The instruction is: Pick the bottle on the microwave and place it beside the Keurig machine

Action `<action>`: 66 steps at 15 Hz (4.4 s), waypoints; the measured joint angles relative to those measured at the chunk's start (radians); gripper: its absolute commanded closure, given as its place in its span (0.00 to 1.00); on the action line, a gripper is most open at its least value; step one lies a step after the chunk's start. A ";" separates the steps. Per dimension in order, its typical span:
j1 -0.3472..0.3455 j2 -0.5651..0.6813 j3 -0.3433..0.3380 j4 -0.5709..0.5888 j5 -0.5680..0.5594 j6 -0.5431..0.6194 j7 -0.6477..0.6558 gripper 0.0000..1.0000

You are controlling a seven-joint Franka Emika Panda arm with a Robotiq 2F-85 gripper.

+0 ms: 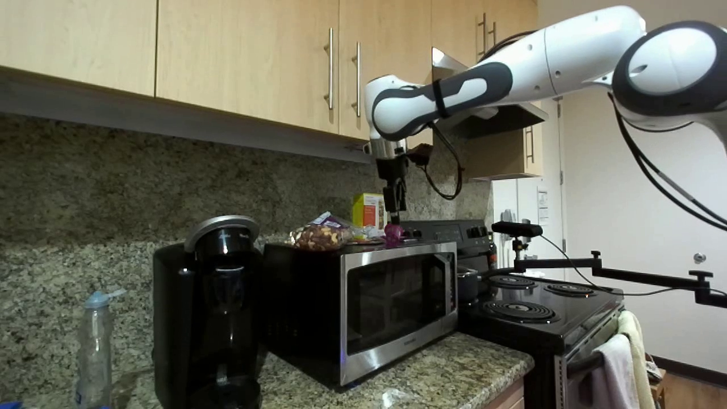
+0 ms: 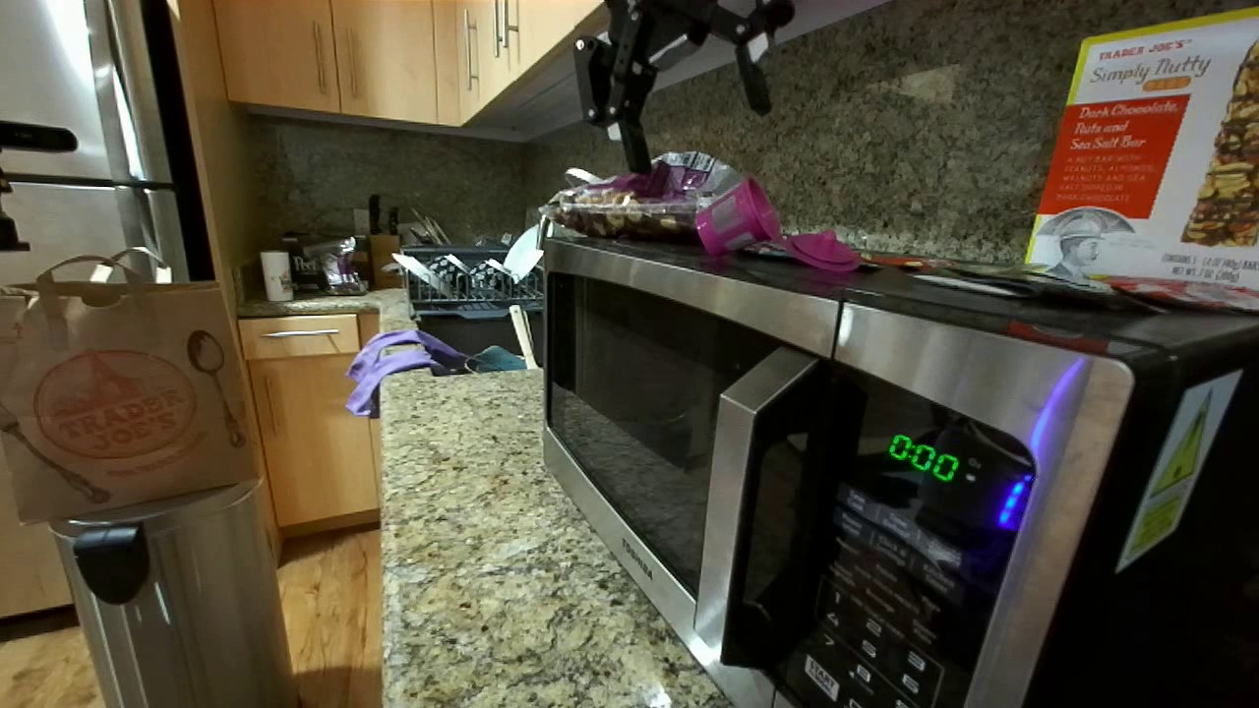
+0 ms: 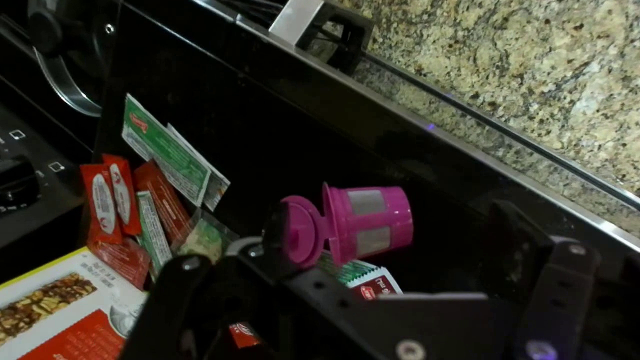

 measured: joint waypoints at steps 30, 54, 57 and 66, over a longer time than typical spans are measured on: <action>0.120 0.078 0.063 0.103 -0.226 -0.071 0.001 0.88; 0.018 0.208 0.055 0.304 -0.122 -0.255 -0.067 0.00; -0.006 0.210 0.047 0.316 -0.122 -0.171 -0.106 0.00; -0.039 0.261 0.048 0.319 -0.065 0.021 -0.223 0.00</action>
